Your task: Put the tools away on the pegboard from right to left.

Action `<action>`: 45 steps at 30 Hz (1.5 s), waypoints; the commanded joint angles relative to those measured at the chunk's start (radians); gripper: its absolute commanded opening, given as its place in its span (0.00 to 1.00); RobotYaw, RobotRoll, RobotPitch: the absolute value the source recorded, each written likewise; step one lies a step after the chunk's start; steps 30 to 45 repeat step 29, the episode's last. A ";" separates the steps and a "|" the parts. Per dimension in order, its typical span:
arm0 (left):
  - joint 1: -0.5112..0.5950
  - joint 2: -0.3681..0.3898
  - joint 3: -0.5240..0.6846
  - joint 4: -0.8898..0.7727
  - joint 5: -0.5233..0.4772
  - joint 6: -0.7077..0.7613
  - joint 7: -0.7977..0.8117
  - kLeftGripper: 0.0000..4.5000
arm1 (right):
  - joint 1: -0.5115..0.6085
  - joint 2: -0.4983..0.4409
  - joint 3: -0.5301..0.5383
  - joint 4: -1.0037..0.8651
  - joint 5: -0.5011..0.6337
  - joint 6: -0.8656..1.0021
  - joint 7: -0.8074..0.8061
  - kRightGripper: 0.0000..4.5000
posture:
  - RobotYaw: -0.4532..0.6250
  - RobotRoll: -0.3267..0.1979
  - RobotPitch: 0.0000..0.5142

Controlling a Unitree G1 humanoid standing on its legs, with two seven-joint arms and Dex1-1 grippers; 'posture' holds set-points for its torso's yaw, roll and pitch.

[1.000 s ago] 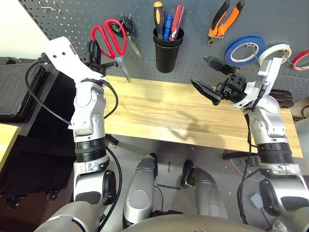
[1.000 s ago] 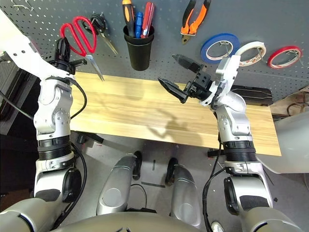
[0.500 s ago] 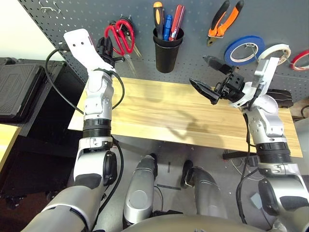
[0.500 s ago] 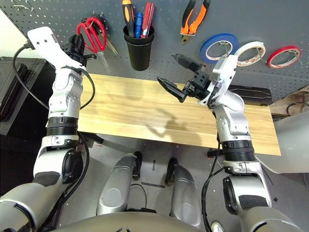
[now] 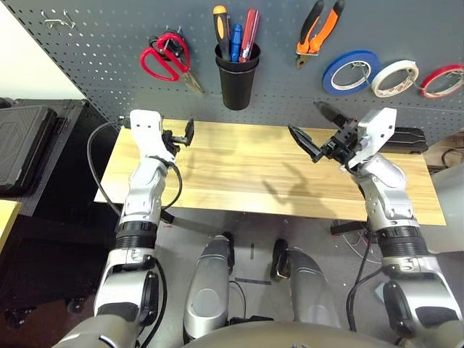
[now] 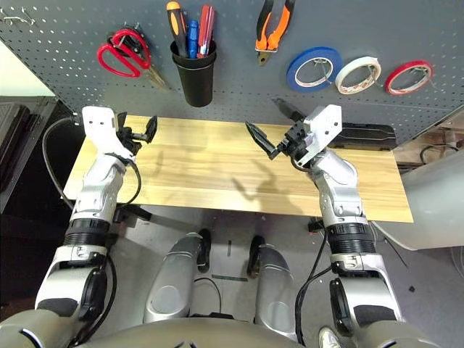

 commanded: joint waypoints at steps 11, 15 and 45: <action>-0.014 0.066 0.085 0.191 -0.029 -0.093 -0.027 0.99 | -0.014 -0.024 -0.163 0.304 -0.103 -0.169 -0.454 1.00 | 0.53 0.62 0.27; -0.019 0.080 0.105 0.243 -0.043 -0.142 -0.066 0.99 | -0.031 -0.058 -0.194 0.384 -0.103 -0.213 -0.521 1.00 | 0.51 0.62 0.26; -0.038 0.097 0.134 0.351 -0.066 -0.222 -0.121 0.99 | -0.063 -0.094 -0.210 0.493 -0.100 -0.277 -0.563 1.00 | 0.49 0.62 0.25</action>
